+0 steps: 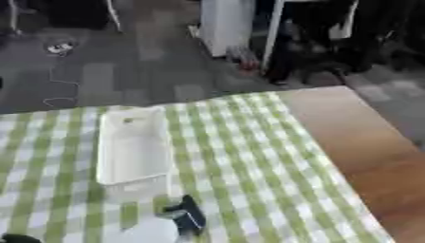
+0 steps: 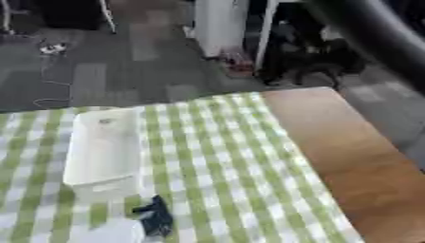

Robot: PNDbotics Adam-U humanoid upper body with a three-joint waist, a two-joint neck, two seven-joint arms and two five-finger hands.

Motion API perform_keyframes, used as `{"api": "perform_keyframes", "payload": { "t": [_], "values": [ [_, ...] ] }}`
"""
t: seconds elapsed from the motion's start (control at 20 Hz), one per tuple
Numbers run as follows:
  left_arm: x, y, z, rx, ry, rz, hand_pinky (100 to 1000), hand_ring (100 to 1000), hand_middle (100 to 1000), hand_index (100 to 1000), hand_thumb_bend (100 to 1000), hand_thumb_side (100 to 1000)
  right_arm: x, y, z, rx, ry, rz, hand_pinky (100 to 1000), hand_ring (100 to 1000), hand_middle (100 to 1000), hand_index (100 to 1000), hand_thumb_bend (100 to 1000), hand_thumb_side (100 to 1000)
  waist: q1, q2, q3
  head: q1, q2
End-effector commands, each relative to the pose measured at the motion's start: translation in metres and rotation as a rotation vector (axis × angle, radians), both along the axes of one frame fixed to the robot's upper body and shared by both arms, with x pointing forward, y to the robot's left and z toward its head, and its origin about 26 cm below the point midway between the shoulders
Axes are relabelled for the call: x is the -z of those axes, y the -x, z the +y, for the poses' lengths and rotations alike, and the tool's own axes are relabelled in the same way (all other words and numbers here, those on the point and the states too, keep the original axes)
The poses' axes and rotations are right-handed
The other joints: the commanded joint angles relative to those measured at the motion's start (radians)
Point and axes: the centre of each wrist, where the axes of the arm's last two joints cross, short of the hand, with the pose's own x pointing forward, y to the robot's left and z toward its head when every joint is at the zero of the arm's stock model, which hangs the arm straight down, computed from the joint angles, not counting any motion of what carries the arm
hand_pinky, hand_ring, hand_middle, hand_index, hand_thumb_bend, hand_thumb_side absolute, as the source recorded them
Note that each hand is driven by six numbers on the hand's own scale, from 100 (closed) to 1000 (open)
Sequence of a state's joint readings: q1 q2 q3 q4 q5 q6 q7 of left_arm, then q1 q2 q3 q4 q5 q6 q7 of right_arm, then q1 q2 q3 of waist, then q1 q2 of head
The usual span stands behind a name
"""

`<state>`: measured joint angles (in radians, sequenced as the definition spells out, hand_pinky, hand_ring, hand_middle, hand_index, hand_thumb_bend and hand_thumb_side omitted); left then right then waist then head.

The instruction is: Pick up objects on the table and place them in the box.

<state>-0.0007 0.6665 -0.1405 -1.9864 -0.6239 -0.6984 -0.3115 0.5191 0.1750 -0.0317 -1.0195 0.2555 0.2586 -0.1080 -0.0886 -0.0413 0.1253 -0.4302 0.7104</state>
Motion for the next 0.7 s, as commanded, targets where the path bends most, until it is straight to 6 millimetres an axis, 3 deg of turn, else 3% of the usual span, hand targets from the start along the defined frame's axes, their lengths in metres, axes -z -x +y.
{"api": "perform_keyframes", "payload": {
  "t": [0.05,0.55,0.7],
  "values": [
    [-0.0098,-0.0016,0.0005,0.008,-0.019,-0.024,586,568,718,852,109,1000,-0.0006,0.0032,-0.0009,0.007,0.0,0.006,612,611,541,649,100,943,0.008,-0.002,0.001,0.013,0.003],
    [-0.0128,-0.0028,0.0012,0.004,-0.025,-0.024,590,573,718,853,111,1000,-0.0008,0.0034,-0.0023,0.006,0.001,0.009,612,611,541,649,100,943,0.008,-0.002,0.0,0.016,0.008],
    [-0.0141,-0.0037,0.0004,0.004,-0.061,-0.023,653,626,719,840,111,1000,-0.0007,0.004,-0.003,0.004,0.001,0.01,612,611,541,649,100,943,0.009,-0.003,-0.001,0.019,0.027]
  ]
}}
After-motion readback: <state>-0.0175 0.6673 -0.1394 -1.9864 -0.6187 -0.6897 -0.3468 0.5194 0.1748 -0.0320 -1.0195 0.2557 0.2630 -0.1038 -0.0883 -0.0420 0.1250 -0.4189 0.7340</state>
